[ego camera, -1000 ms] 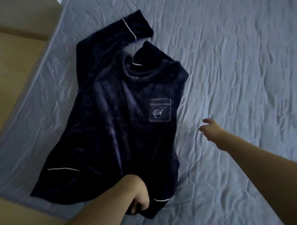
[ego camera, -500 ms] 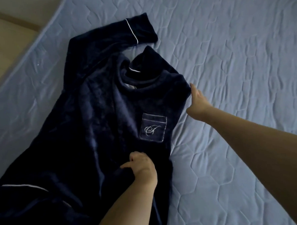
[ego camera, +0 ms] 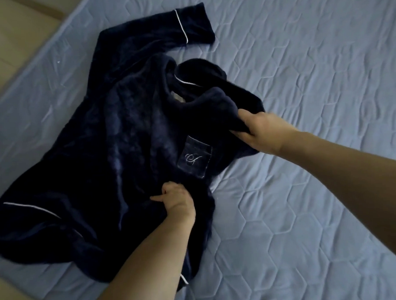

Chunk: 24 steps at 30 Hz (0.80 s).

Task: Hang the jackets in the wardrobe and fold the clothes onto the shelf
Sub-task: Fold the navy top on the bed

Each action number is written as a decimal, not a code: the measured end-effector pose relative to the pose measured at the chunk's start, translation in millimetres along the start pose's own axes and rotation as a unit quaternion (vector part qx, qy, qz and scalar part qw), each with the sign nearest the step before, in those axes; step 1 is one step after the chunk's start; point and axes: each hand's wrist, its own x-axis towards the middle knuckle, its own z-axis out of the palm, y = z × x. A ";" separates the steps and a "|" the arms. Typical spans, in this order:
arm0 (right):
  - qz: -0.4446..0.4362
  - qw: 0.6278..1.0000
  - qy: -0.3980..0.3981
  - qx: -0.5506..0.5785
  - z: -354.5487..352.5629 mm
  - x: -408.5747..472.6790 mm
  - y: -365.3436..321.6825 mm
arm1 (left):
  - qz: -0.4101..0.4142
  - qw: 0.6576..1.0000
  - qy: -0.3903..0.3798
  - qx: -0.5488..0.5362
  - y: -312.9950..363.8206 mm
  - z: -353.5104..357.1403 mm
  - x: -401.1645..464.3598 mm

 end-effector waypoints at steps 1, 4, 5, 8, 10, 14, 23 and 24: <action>0.023 1.000 -0.019 -0.001 -4.9 -10.9 1.8 | 0.022 1.000 -0.011 -0.013 -6.4 -3.0 -4.7; 0.163 0.961 -0.180 0.129 -33.5 -37.6 6.9 | 0.082 0.990 -0.062 -0.101 -32.1 -18.2 -19.5; 0.203 0.939 -0.243 0.136 -43.6 -45.3 10.5 | 0.092 0.984 -0.090 -0.121 -40.1 -27.5 -25.4; 0.258 0.889 -0.378 0.016 -72.0 -65.9 17.0 | 0.113 0.981 -0.058 -0.146 -49.7 -66.2 -53.7; 0.272 0.857 -0.436 -0.051 -88.6 -77.6 18.4 | 0.141 0.968 0.088 -0.187 -41.1 -94.9 -76.8; 0.236 0.886 -0.399 0.014 -118.6 -111.0 19.5 | 0.259 0.843 0.321 -0.346 -6.6 -157.4 -112.8; 0.152 0.937 -0.261 0.177 -164.5 -201.4 26.7 | 0.373 0.899 0.206 -0.105 37.1 -261.6 -164.2; 0.178 0.918 -0.273 0.227 -165.6 -211.0 28.7 | 0.357 0.894 0.237 -0.130 33.9 -264.0 -168.8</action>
